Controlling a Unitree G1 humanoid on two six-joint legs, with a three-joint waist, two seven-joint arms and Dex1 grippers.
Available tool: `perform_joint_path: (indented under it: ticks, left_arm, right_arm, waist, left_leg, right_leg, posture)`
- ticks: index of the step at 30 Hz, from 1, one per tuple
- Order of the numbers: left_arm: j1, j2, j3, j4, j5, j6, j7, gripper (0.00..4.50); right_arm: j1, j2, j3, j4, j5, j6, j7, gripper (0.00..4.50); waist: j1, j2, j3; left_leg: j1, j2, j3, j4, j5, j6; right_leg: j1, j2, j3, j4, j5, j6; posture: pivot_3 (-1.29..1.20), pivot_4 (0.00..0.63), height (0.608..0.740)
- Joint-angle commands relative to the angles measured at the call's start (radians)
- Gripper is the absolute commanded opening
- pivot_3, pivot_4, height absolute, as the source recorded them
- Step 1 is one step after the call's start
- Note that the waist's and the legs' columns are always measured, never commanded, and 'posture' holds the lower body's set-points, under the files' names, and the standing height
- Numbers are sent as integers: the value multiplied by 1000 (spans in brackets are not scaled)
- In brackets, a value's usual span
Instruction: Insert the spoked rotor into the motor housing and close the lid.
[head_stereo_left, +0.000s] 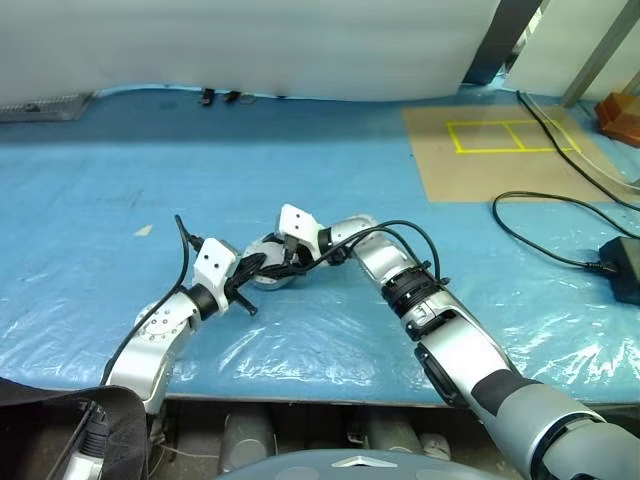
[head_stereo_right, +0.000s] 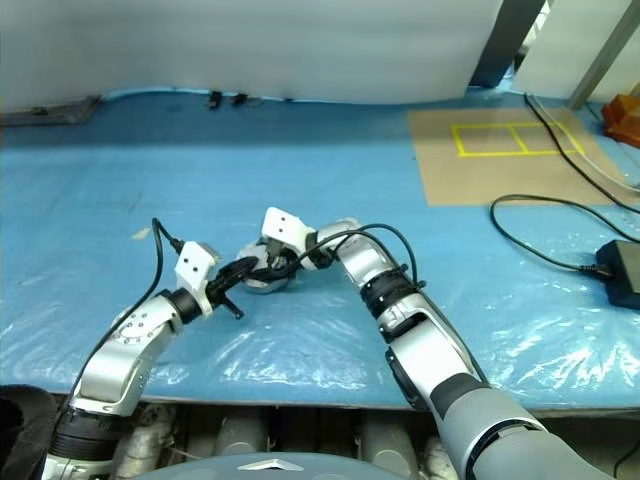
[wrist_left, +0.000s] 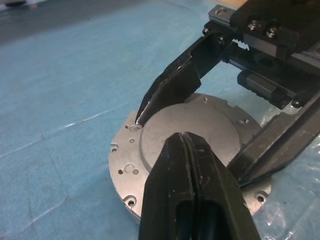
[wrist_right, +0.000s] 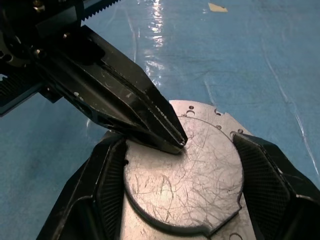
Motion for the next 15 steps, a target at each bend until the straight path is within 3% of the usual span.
perform_joint_path:
  ticks: [1,3,4,7,15]
  left_arm:
    - [6,45,-54,18,60,72,-10,0]
    - [6,63,-67,16,74,89,-13,0]
    - [5,66,-69,12,73,94,-13,0]
    - [-2,70,-79,11,76,102,-19,0]
    - [7,65,-79,-11,37,147,-46,0]
  right_arm:
    - [43,4,13,-15,7,81,28,2986]
    - [51,1,10,-49,17,97,39,2986]
    - [56,0,9,-65,23,105,44,3711]
    - [69,-4,6,-115,45,124,71,4448]
    - [73,-9,-24,-121,61,-9,58,4448]
  waist:
    - [0,0,0]
    - [0,0,0]
    - [0,0,0]
    - [0,0,0]
    - [0,0,0]
  left_leg:
    - [0,0,0,0,0,0]
    - [0,0,0,0,0,0]
    - [0,0,0,-1,0,0]
    - [0,0,0,-1,0,0]
    - [-2,0,0,-1,0,0]
  right_leg:
    - [0,0,0,0,0,0]
    - [0,0,0,0,0,0]
    - [0,0,0,-1,-1,2]
    - [0,0,0,-1,-2,3]
    - [-2,0,0,-1,0,0]
  posture:
    - [0,150,740]
    - [0,150,740]
    - [0,150,740]
    - [0,150,740]
    - [0,150,740]
